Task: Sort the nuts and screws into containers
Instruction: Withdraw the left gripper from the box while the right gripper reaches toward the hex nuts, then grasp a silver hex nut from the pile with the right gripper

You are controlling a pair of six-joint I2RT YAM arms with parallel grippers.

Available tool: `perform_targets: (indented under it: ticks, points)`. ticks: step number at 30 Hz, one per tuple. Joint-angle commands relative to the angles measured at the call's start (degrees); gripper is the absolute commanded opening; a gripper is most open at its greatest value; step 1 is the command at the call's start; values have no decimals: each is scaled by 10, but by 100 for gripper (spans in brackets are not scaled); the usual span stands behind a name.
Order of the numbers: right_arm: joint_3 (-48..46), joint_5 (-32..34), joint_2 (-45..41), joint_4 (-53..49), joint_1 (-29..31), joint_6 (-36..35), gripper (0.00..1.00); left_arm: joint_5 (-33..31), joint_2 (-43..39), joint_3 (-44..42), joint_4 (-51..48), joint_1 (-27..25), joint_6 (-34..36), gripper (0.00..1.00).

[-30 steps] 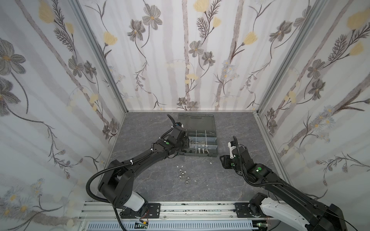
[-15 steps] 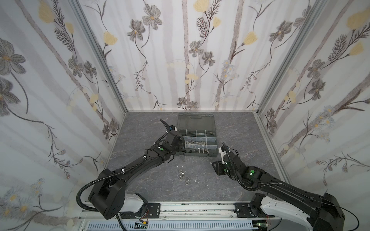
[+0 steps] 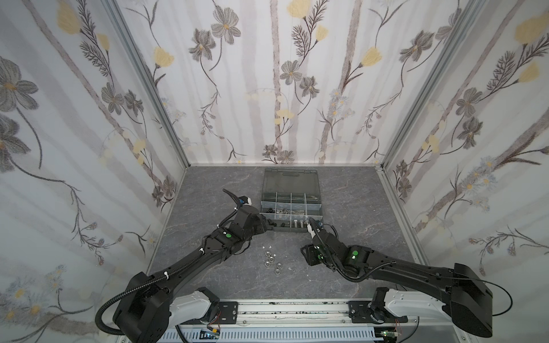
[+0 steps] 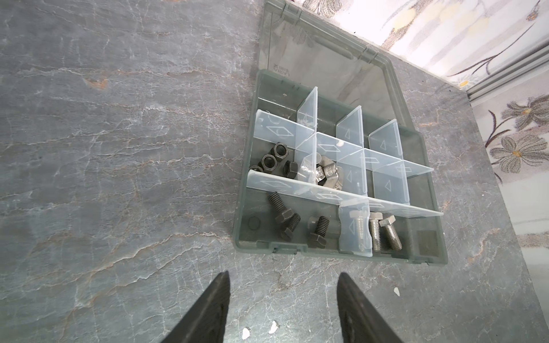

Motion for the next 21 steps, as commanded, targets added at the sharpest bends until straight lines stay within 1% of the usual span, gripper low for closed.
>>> perform_targets:
  ticks: [1, 6, 14, 16, 21]
  points:
    - [17, 0, 25, 32, 19, 10, 43, -13, -8, -9, 13, 1, -14, 60]
    - [31, 0, 62, 40, 52, 12, 43, -11, -17, -14, 13, 2, -21, 61]
    - [57, -28, 133, 58, 91, 9, 43, -20, -53, -55, 13, 2, -52, 62]
    - [84, -33, 162, 55, 99, 5, 43, -21, -57, -63, 13, 2, -57, 62]
    - [110, -38, 203, 46, 115, -1, 43, -26, -64, -65, 13, 2, -58, 62]
